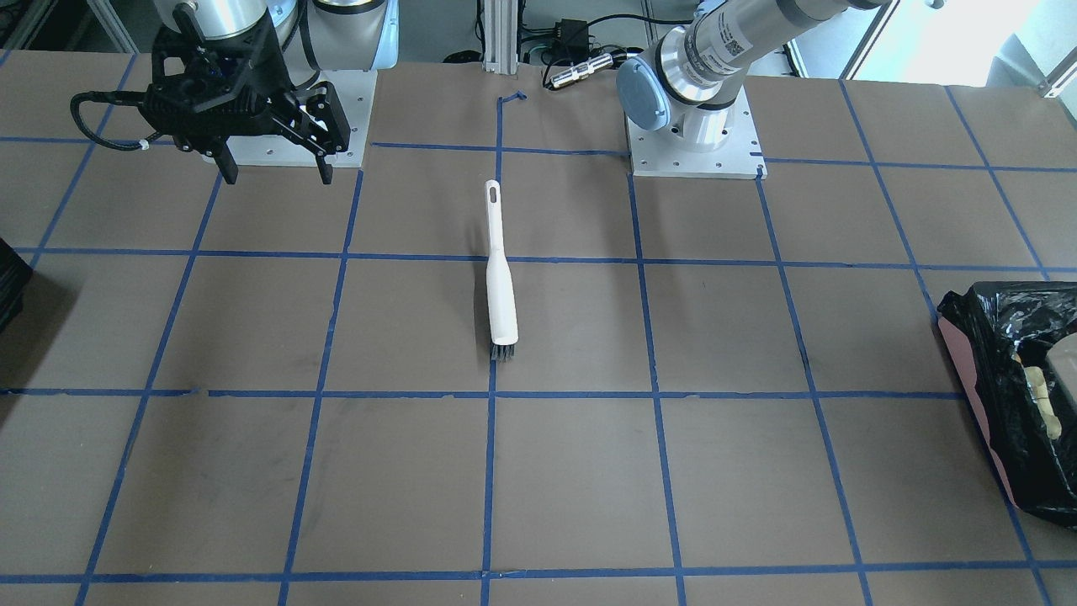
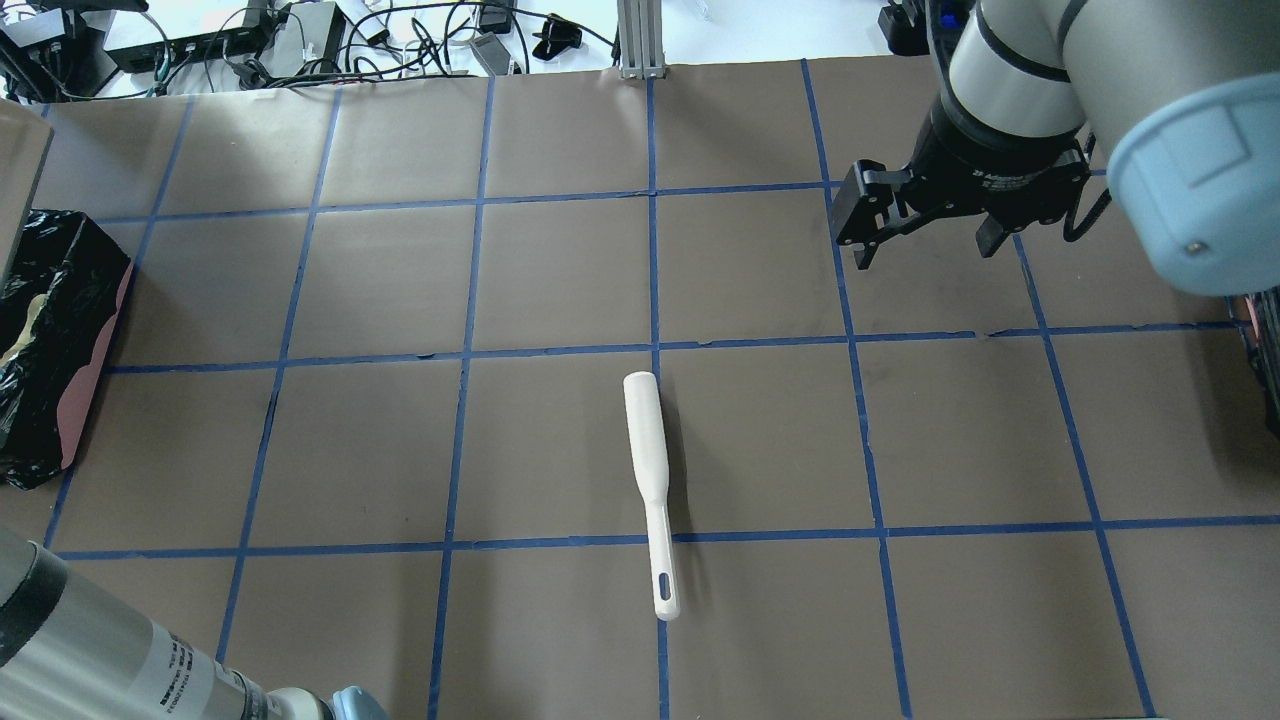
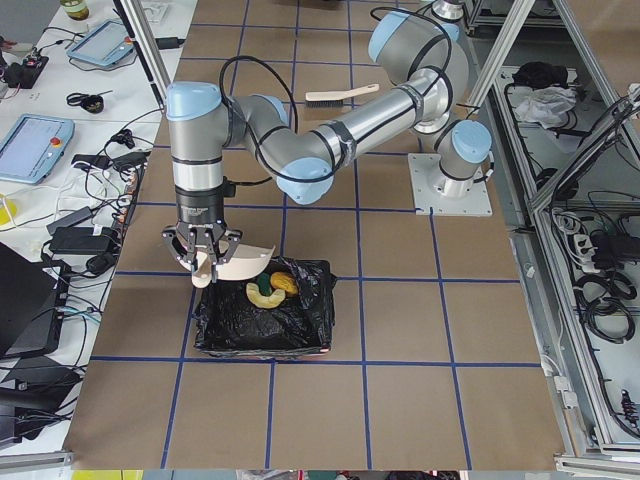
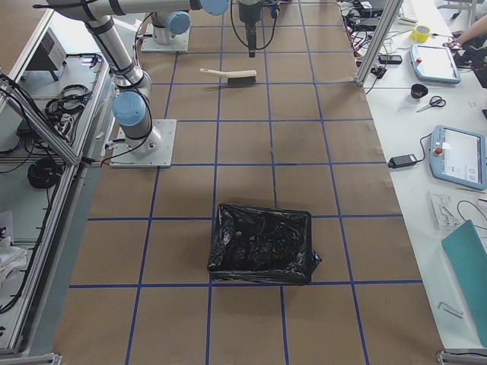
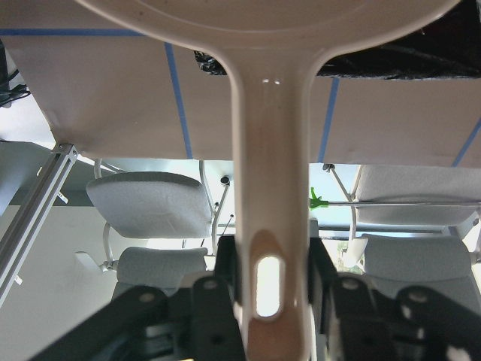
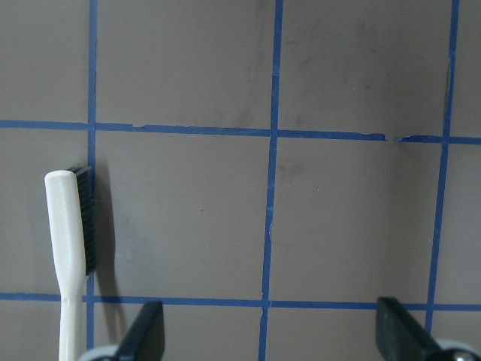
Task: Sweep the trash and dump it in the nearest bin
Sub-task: 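Carry the empty dustpan with the left gripper back toward the table center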
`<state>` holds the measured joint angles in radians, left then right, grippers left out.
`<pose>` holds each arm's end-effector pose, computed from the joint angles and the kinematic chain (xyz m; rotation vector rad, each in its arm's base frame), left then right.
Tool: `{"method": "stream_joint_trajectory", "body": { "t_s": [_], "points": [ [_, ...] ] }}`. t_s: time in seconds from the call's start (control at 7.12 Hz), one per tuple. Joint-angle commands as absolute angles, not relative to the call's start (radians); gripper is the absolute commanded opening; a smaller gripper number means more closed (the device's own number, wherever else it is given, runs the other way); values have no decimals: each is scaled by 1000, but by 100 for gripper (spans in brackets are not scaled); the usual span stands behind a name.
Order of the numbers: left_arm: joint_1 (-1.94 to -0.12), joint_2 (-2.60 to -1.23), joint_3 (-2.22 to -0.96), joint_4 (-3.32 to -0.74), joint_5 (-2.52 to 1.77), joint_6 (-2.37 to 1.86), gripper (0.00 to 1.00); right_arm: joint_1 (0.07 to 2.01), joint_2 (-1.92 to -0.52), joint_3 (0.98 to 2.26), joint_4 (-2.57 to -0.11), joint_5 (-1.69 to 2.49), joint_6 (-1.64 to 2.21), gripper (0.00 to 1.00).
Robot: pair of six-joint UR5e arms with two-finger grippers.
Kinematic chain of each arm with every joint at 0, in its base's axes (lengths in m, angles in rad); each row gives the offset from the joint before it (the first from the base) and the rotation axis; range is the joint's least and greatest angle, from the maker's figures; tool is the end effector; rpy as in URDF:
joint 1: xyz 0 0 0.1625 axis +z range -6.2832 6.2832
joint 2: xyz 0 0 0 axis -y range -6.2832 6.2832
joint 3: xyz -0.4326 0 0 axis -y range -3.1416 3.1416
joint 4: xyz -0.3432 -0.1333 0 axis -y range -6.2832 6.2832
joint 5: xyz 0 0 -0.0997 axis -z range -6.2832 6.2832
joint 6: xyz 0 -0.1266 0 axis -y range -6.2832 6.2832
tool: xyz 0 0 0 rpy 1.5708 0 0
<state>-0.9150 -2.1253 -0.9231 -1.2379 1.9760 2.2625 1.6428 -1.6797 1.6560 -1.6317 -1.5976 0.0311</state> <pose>0.3659 -0.6123 0.4975 1.8165 1.9153 0.4748 0.1588 -0.3957 0.4830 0.0620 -3.1157 0.1339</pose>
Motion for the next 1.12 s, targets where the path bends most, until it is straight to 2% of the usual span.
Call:
{"method": "stream_joint_trajectory", "body": {
  "t_s": [0.0, 0.42, 0.98],
  "points": [
    [-1018, -2082, -961, -1371, 1924, 1982, 0, 1576, -1690, 1643, -1658, -1600, 29, 100],
    [-1147, -2016, -1107, -1374, 1919, 1667, 0, 1552, -1684, 1647, -1638, -1586, 31, 100],
    [-1235, -1988, -1150, -1535, 1822, 1285, 0, 1551, -1687, 1651, -1640, -1598, 32, 100]
  ]
}}
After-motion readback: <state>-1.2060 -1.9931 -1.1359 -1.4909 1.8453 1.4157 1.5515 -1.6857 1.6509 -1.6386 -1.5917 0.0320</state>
